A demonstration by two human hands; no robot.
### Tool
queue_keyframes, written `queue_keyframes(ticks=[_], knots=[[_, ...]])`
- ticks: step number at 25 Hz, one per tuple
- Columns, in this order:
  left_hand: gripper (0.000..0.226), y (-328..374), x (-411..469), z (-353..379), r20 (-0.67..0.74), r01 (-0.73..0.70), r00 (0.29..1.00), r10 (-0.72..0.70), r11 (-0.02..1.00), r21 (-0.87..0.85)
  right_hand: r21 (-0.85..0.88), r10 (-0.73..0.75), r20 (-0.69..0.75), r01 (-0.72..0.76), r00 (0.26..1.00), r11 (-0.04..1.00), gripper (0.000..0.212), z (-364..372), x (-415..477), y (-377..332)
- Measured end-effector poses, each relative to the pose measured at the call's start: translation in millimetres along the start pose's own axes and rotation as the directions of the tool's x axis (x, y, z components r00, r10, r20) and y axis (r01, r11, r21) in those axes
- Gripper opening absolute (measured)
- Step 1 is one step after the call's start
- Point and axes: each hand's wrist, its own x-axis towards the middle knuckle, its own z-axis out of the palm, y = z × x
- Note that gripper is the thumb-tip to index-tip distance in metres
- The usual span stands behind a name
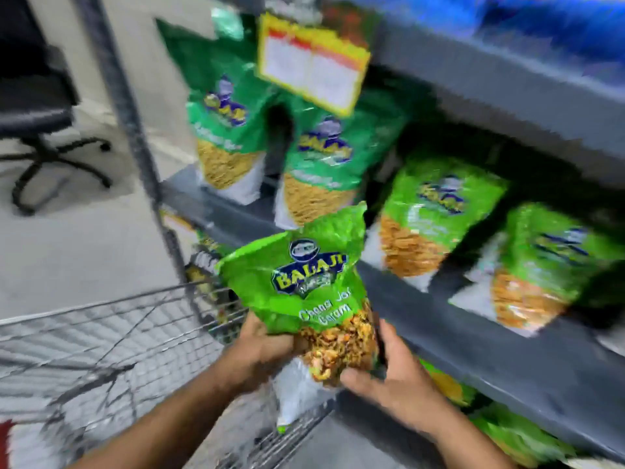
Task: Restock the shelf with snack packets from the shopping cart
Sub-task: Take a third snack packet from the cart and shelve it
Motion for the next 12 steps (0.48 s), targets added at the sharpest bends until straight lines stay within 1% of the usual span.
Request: queue_keyframes(ticks=[1,2,3,5,6,7,8,9,10,12], knots=[[0.082,15,12,28,0.04,-0.032,0.999,0.032,0.999,-0.019,0.061,-0.012,-0.07,0.016,0.997,0.998,0.093,-15,-10,2],[0.082,29,25,65,0.078,-0.061,0.995,0.063,0.997,-0.036,0.109,-0.028,-0.184,0.049,0.983,0.993,0.09,-36,-24,6],[0.074,39,38,102,0.09,-0.098,0.991,0.101,0.995,-0.033,0.141,-0.044,-0.3,0.09,0.953,0.986,0.082,-57,-37,11],[0.035,55,63,164,0.017,-0.215,0.976,0.215,0.977,-0.002,0.165,-0.073,-0.484,0.173,0.872,0.971,0.069,-94,-54,23],[0.024,59,77,200,0.016,-0.246,0.969,0.245,0.968,0.06,0.154,-0.083,-0.571,0.206,0.816,0.966,0.065,-117,-66,32],[0.024,60,90,228,0.025,-0.272,0.962,0.271,0.951,0.144,0.136,-0.083,-0.637,0.218,0.766,0.967,0.064,-136,-75,42],[0.027,56,102,262,0.075,-0.288,0.958,0.278,0.934,0.211,0.118,-0.076,-0.701,0.221,0.709,0.968,0.064,-158,-88,54],[0.03,52,113,291,0.133,-0.282,0.958,0.256,0.926,0.25,0.098,-0.063,-0.75,0.204,0.659,0.974,0.066,-178,-99,65],[0.031,44,121,320,0.178,-0.257,0.96,0.215,0.93,0.264,0.074,-0.054,-0.781,0.177,0.622,0.981,0.069,-199,-109,77],[0.031,26,134,372,0.179,-0.208,0.97,0.164,0.941,0.268,0.033,-0.037,-0.824,0.113,0.565,0.993,0.07,-240,-128,99]])
